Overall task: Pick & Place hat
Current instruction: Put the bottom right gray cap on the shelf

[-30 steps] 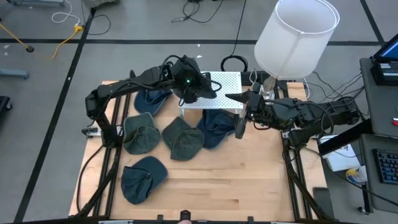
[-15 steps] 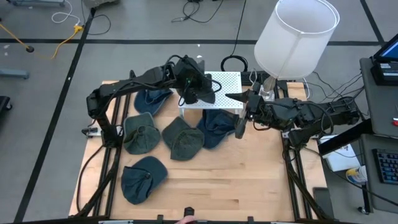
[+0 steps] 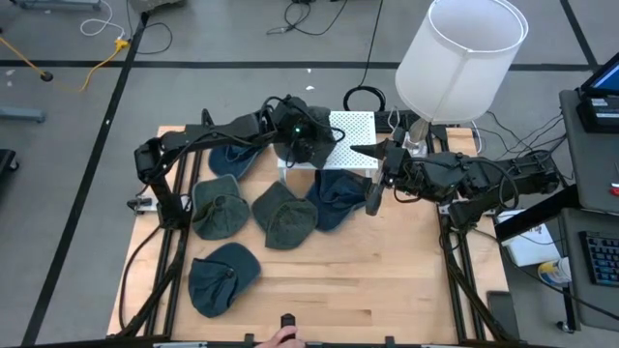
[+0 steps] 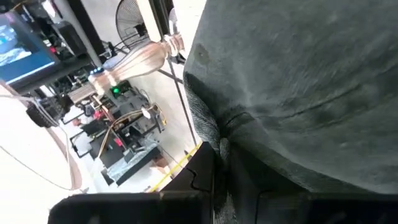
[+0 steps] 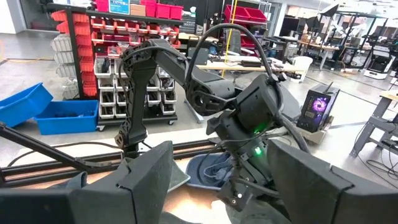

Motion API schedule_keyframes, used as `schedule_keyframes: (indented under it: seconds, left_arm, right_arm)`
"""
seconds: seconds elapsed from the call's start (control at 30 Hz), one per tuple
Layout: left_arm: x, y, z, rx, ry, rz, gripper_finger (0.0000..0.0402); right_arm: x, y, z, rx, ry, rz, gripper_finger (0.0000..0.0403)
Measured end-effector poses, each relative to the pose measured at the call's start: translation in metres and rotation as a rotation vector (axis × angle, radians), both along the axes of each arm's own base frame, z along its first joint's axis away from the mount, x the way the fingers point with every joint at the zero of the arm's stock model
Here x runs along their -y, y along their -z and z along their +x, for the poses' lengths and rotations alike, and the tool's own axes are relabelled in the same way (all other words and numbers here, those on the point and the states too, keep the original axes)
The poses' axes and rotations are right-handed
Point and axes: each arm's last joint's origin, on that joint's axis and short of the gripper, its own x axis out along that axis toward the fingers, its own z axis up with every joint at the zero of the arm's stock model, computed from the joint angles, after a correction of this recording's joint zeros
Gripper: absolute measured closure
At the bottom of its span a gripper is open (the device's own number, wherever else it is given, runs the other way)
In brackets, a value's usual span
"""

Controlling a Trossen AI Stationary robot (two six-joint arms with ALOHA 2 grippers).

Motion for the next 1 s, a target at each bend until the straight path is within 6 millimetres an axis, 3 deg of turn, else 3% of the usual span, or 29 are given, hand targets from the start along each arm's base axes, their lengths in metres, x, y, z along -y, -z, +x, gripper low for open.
schedule_keyframes:
  seconds: [0.43,0.8,1.0]
  left_arm:
    - [-0.015,0.005,-0.010,-0.043,-0.070,-0.051,0.0379]
    - [-0.014,0.028,0.015,-0.021,-0.021,-0.021,0.0379]
    - [-0.018,0.036,0.017,-0.038,-0.062,-0.016,0.0379]
  right_arm:
    - [0.000,0.000,0.000,0.000,-0.001,0.000,0.0149]
    - [0.000,0.001,0.000,-0.007,0.000,0.003,0.0149]
    - [0.000,0.001,0.000,-0.007,-0.002,0.003,0.0149]
